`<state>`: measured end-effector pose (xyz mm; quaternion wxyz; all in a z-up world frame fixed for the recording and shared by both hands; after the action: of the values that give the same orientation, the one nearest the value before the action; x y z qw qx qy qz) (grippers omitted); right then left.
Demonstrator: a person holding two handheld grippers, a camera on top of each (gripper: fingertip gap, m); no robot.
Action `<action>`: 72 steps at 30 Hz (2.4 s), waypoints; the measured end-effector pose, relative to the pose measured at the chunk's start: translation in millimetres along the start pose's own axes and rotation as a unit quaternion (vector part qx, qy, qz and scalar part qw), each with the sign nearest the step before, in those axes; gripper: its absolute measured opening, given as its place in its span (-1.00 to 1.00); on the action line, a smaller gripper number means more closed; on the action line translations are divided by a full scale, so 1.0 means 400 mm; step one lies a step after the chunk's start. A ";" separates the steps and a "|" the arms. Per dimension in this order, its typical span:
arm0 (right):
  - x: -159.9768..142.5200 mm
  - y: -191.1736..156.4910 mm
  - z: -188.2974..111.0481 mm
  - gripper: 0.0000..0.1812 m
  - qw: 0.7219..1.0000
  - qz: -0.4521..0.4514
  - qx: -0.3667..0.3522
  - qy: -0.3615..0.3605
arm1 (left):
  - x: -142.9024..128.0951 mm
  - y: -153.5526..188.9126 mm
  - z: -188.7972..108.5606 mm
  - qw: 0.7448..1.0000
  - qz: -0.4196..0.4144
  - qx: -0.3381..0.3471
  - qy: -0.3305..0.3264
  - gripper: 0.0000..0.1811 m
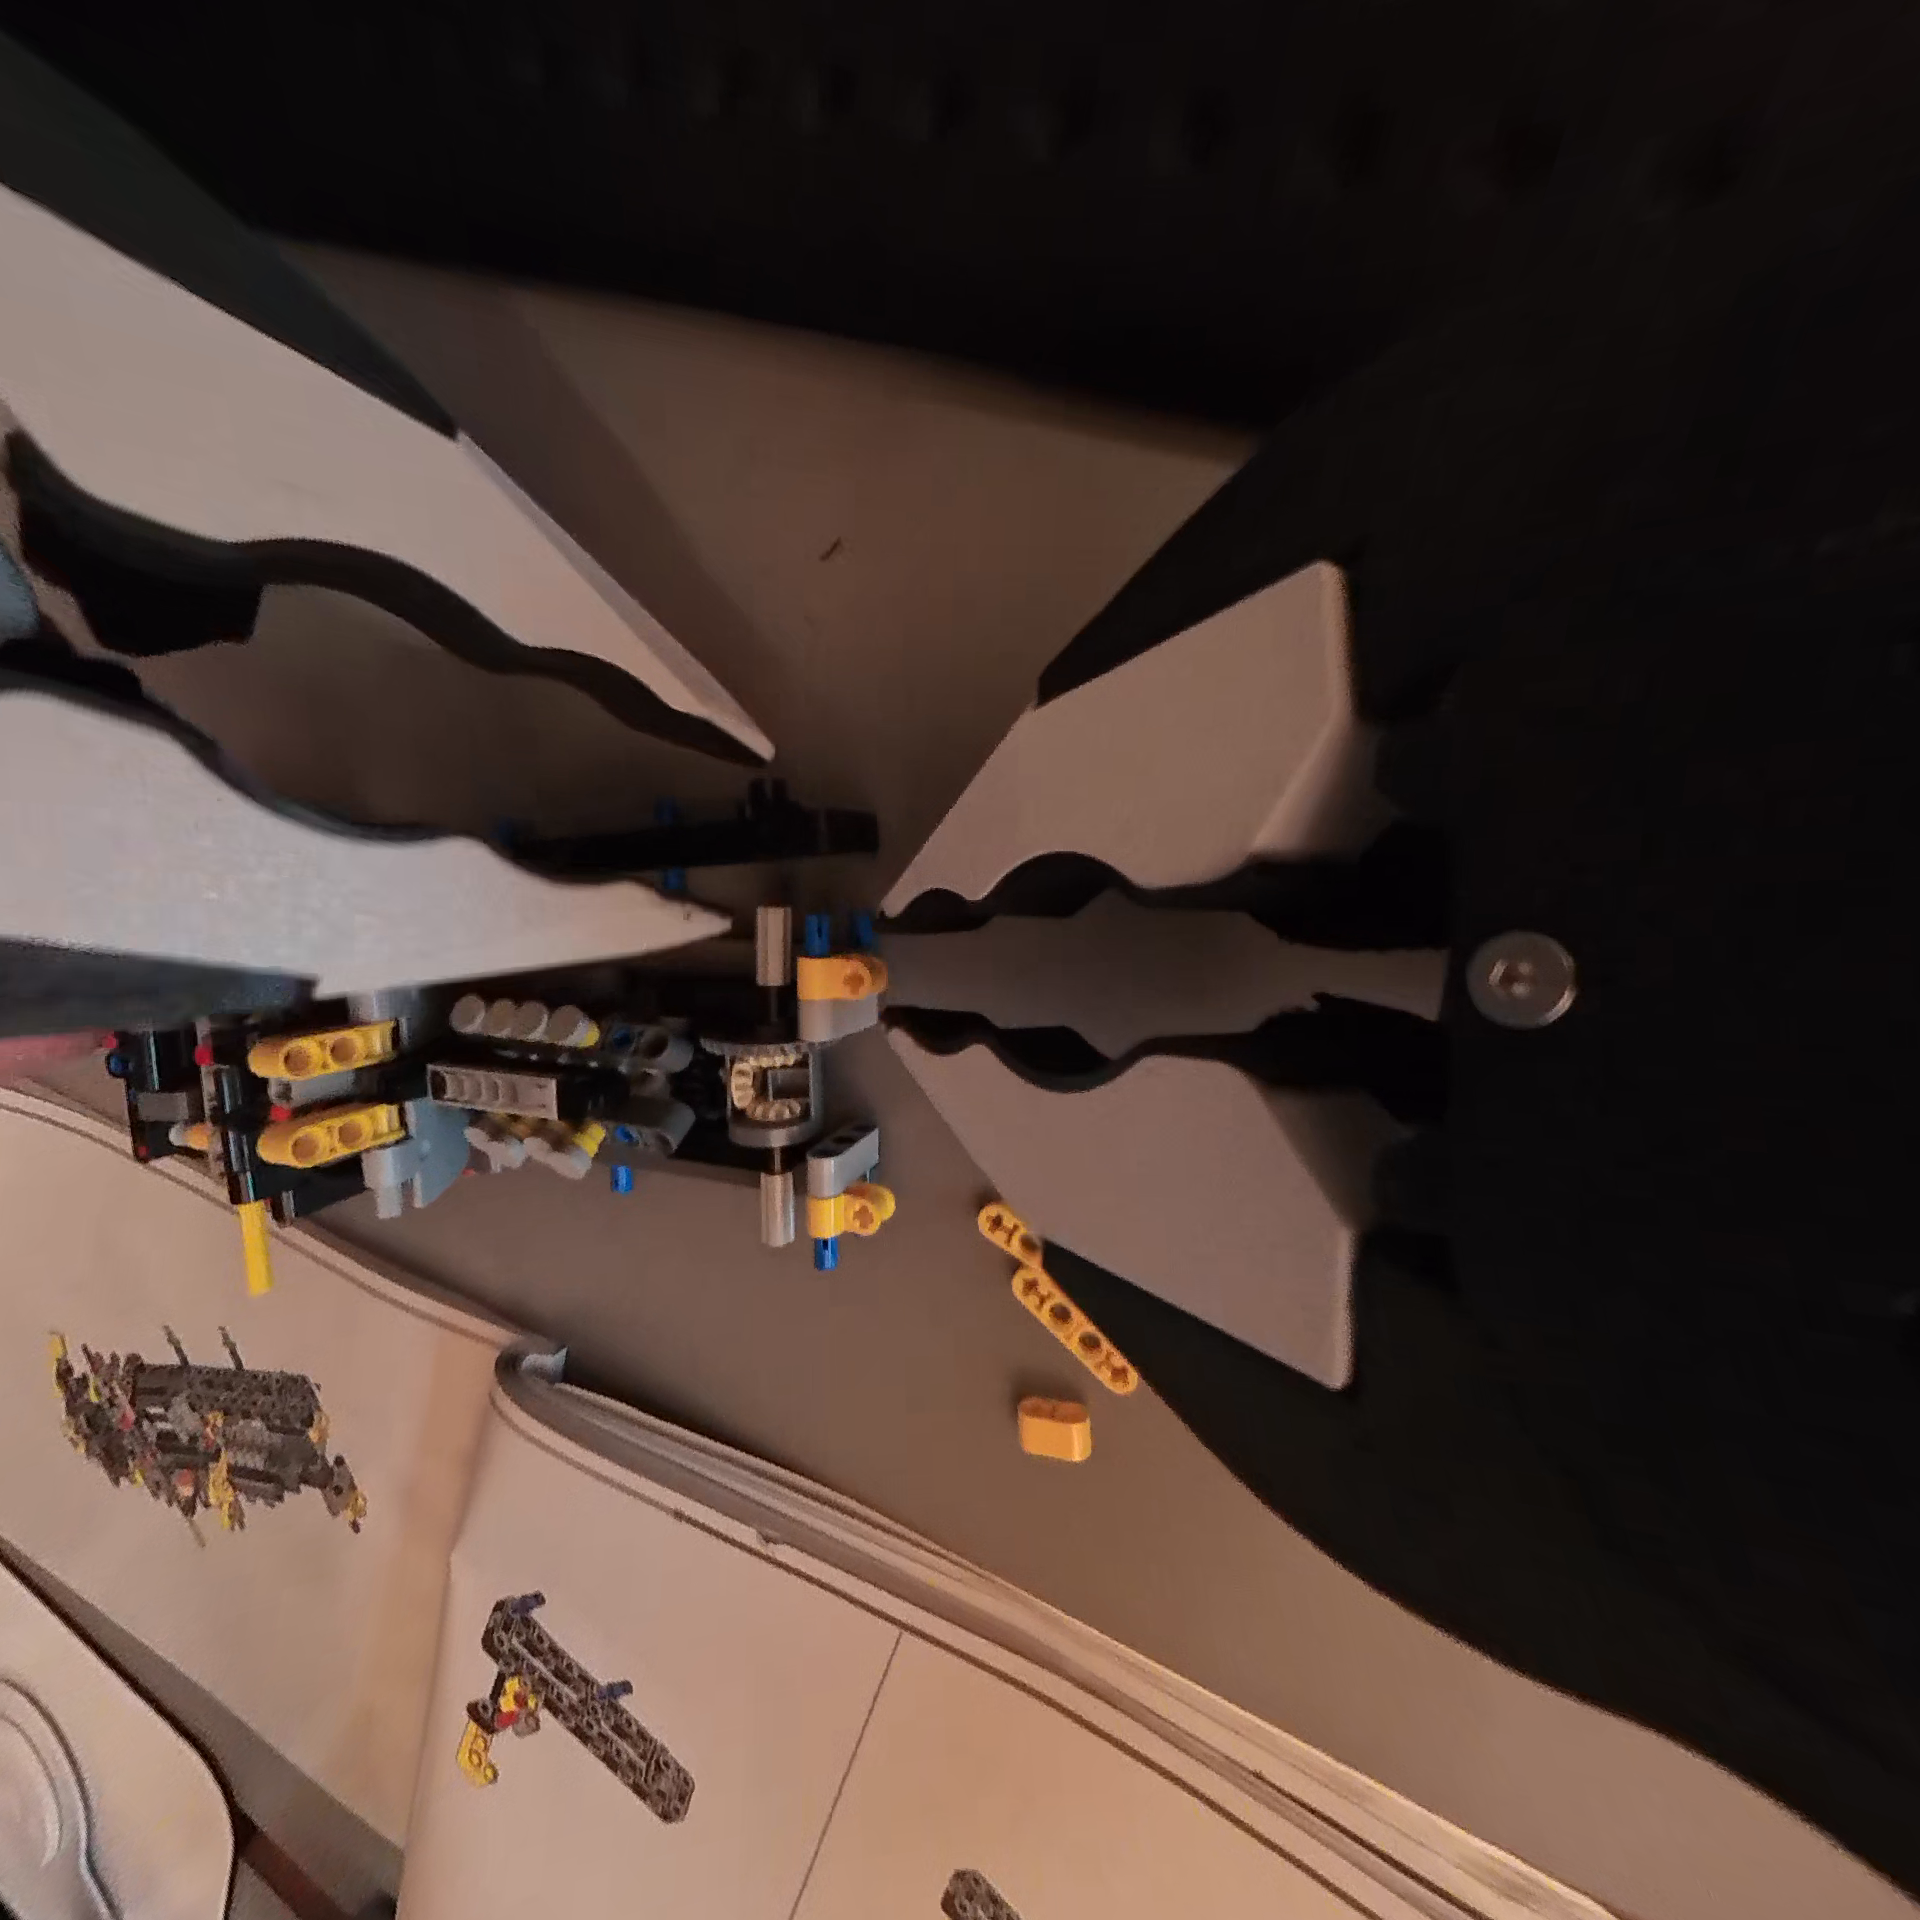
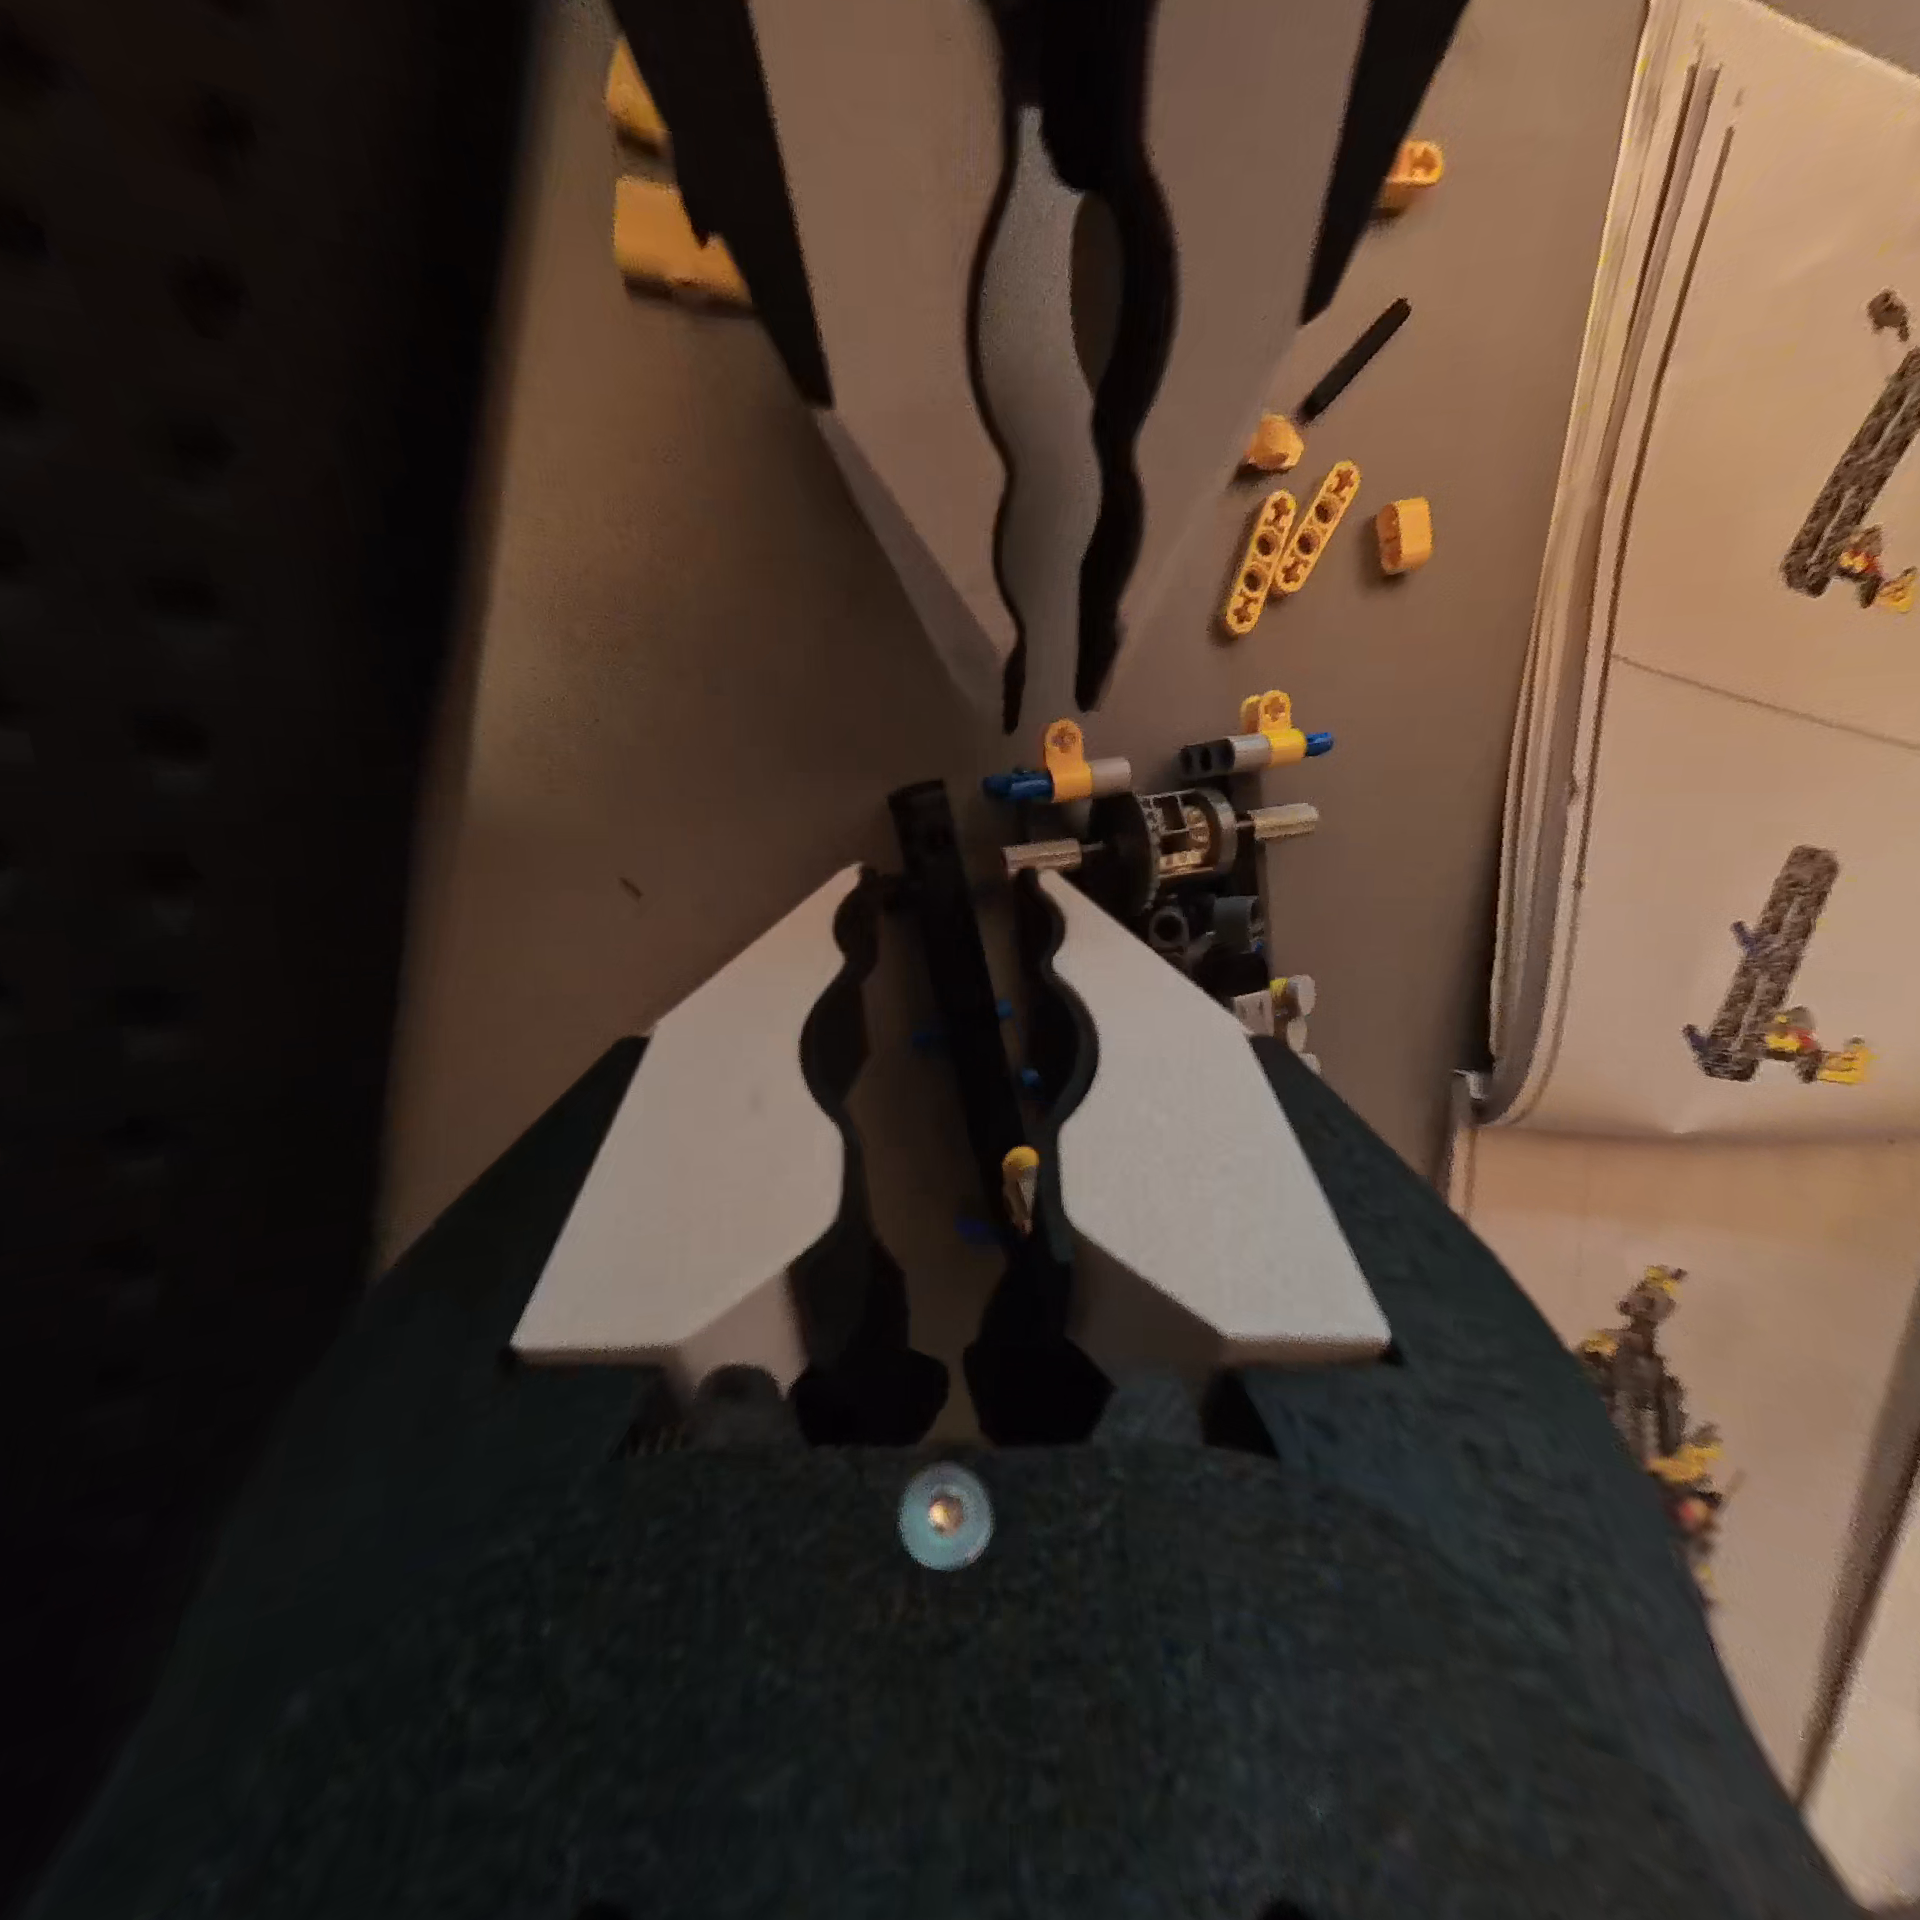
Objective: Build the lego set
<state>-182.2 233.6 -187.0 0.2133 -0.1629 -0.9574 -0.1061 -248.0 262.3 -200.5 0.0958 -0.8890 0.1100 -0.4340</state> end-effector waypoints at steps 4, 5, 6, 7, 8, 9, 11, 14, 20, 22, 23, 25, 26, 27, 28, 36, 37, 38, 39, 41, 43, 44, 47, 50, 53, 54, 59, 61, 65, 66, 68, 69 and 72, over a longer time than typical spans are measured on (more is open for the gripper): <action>-0.004 -0.007 0.008 -0.82 0.999 -0.040 -0.022 -0.003 | 0.011 -0.009 0.003 1.000 0.014 0.017 0.006 -0.81; -0.005 -0.005 0.012 -0.85 0.999 -0.043 -0.026 -0.004 | 0.009 -0.012 0.007 1.000 0.018 0.020 0.003 -0.81; -0.006 -0.005 0.015 -0.86 0.999 -0.043 -0.026 -0.007 | 0.008 -0.013 0.010 1.000 0.020 0.018 0.000 -0.80; -0.006 -0.006 0.016 -0.87 0.999 -0.043 -0.025 -0.007 | 0.010 -0.011 0.013 1.000 0.018 0.012 0.003 -0.81; -0.006 -0.006 0.017 -0.87 0.999 -0.043 -0.026 -0.005 | 0.012 -0.007 0.015 1.000 0.016 0.004 0.007 -0.81; -0.006 -0.006 0.017 -0.87 0.999 -0.045 -0.028 -0.004 | 0.010 -0.004 0.018 1.000 0.018 0.001 0.006 -0.81; -0.006 -0.007 0.017 -0.87 0.998 -0.056 -0.038 -0.001 | 0.002 -0.002 0.025 0.999 0.033 0.006 -0.007 -0.87; -0.004 -0.007 0.018 -0.88 0.997 -0.058 -0.040 0.008 | 0.001 0.002 0.026 0.998 0.055 0.011 -0.007 -0.91; 0.007 -0.004 0.018 -0.88 1.000 -0.025 0.001 0.003 | 0.001 0.011 0.025 0.998 0.069 0.002 0.001 -0.92; 0.012 -0.004 0.019 -0.88 1.000 -0.022 0.014 -0.001 | 0.001 0.013 0.025 0.997 0.074 0.001 0.001 -0.92; 0.012 -0.003 0.018 -0.87 0.999 -0.018 0.025 -0.006 | 0.001 0.014 0.025 0.997 0.077 -0.001 0.003 -0.92; 0.005 0.006 0.012 -0.87 0.999 -0.005 0.043 -0.025 | 0.001 0.013 0.025 0.997 0.078 -0.003 0.004 -0.92; 0.003 0.010 0.010 -0.87 0.998 0.001 0.053 -0.033 | 0.001 0.013 0.025 0.997 0.077 -0.004 0.004 -0.92; 0.005 0.012 0.009 -0.88 0.997 0.005 0.061 -0.036 | 0.001 0.013 0.025 0.997 0.078 -0.004 0.003 -0.92; 0.005 0.014 0.009 -0.88 0.997 0.007 0.068 -0.041 | 0.001 0.014 0.025 0.997 0.080 -0.004 0.003 -0.92; 0.010 0.024 0.017 -0.88 0.990 0.029 0.115 -0.071 | 0.001 0.013 0.022 0.997 0.075 -0.013 0.004 -0.92; 0.010 0.025 0.015 -0.88 0.990 0.027 0.119 -0.067 | 0.002 0.014 0.022 0.997 0.074 -0.015 0.005 -0.93; 0.010 0.025 0.015 -0.88 0.990 0.031 0.122 -0.065 | 0.001 0.014 0.022 0.997 0.073 -0.016 0.005 -0.93; 0.009 0.024 0.018 -0.88 0.990 0.031 0.121 -0.065 | 0.001 0.014 0.022 0.997 0.072 -0.018 0.004 -0.93; 0.008 0.024 0.017 -0.88 0.990 0.029 0.122 -0.058 | 0.002 0.014 0.021 0.998 0.065 -0.021 0.005 -0.93; 0.008 0.022 0.018 -0.88 0.991 0.027 0.121 -0.052 | 0.002 0.014 0.022 0.998 0.055 -0.026 0.005 -0.93; 0.007 0.022 0.018 -0.88 0.992 0.021 0.116 -0.048 | 0.003 0.014 0.022 0.998 0.051 -0.028 0.005 -0.93; 0.006 0.019 0.017 -0.88 0.994 0.010 0.103 -0.034 | 0.002 0.013 0.022 0.999 0.045 -0.030 0.007 -0.93; 0.005 0.017 0.015 -0.88 0.996 -0.008 0.088 -0.014 | 0.002 0.012 0.021 0.999 0.033 -0.036 0.009 -0.93; 0.003 0.016 0.017 -0.88 0.996 -0.011 0.087 -0.005 | 0.000 0.012 0.021 0.999 0.028 -0.038 0.012 -0.93; 0.002 0.017 0.017 -0.88 0.996 -0.008 0.090 -0.003 | 0.001 0.012 0.021 0.999 0.029 -0.037 0.012 -0.93; 0.003 0.018 0.020 -0.88 0.996 -0.015 0.084 0.001 | -0.001 0.011 0.021 0.999 0.033 -0.030 0.010 -0.92; 0.003 0.017 0.020 -0.87 0.997 -0.018 0.079 0.005 | -0.001 0.010 0.022 0.999 0.031 -0.033 0.011 -0.92; 0.003 0.020 0.018 -0.82 0.998 -0.017 0.062 0.016 | -0.001 0.010 0.021 0.999 0.033 -0.031 0.011 -0.92; 0.003 0.021 0.017 -0.81 0.998 -0.017 0.059 0.018 | -0.001 0.010 0.021 0.999 0.034 -0.030 0.011 -0.92; 0.003 0.020 0.017 -0.81 0.998 -0.018 0.055 0.021 | -0.001 0.010 0.021 0.999 0.034 -0.030 0.011 -0.92; 0.003 0.020 0.016 -0.81 0.998 -0.021 0.051 0.022 | -0.001 0.011 0.021 0.999 0.035 -0.029 0.011 -0.92; 0.002 0.018 0.016 -0.79 0.998 -0.032 0.040 0.026 | -0.001 0.011 0.021 0.999 0.036 -0.028 0.011 -0.92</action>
<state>-182.6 242.2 -191.2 0.2411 -0.1206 -0.9597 -0.0790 -242.1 259.1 -207.2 0.0851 -0.8820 0.1550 -0.4367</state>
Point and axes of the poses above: each gripper's, where its closed fingertips meet, z out along the fingers, x out of its top, y = z × x across the jaws, the point moved 4 cm from there along -z, back along the fingers, and after that the axes turned 12 degrees about z, right-handed, at the moved point
